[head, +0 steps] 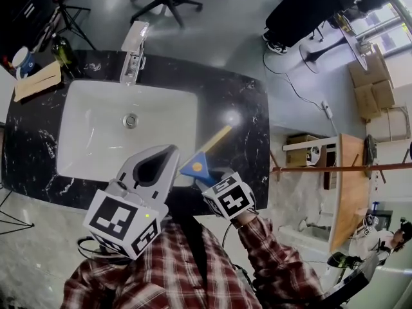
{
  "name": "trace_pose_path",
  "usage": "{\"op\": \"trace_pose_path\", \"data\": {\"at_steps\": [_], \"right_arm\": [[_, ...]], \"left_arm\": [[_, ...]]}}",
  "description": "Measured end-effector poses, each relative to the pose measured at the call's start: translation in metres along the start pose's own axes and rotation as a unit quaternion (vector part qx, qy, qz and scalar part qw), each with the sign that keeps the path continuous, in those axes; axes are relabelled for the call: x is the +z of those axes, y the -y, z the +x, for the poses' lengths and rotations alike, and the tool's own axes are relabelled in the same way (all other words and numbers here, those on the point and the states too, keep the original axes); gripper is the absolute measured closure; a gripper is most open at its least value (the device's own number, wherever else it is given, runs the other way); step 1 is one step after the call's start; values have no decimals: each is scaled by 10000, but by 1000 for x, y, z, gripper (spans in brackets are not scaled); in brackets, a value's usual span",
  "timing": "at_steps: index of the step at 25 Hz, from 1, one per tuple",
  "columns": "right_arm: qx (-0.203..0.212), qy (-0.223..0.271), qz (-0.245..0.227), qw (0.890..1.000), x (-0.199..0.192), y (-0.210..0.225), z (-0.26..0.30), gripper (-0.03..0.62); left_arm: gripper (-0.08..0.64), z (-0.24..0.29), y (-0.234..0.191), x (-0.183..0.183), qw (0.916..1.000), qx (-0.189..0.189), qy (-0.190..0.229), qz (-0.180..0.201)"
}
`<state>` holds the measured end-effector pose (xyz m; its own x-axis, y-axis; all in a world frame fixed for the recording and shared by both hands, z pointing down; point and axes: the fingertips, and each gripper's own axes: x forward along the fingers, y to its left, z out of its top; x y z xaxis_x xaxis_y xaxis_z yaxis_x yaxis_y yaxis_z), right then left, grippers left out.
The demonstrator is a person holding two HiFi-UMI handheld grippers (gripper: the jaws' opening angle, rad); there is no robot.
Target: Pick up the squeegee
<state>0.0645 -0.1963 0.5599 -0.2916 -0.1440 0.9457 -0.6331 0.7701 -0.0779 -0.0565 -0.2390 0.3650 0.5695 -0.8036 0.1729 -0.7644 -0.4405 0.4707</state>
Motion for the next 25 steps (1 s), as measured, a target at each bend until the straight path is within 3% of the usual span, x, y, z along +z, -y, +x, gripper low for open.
{"op": "trace_pose_path", "data": {"at_steps": [7,14,19,25], "right_arm": [[13,593,531,9968,5,0,-9,454],[-341,1417,1002,9842,26,30,-45,454],[-671,2083,1316,9668,46,62,-72,454],[-880,3099,1618,9328,65,85,-120,454]], "left_arm": [[551,1,1,6,10000,-10,31,34],[551,0,12,16,9998,-56,80,187],[551,0,26,19,9994,-217,57,247],[551,0,37,28,9987,-302,103,406]]}}
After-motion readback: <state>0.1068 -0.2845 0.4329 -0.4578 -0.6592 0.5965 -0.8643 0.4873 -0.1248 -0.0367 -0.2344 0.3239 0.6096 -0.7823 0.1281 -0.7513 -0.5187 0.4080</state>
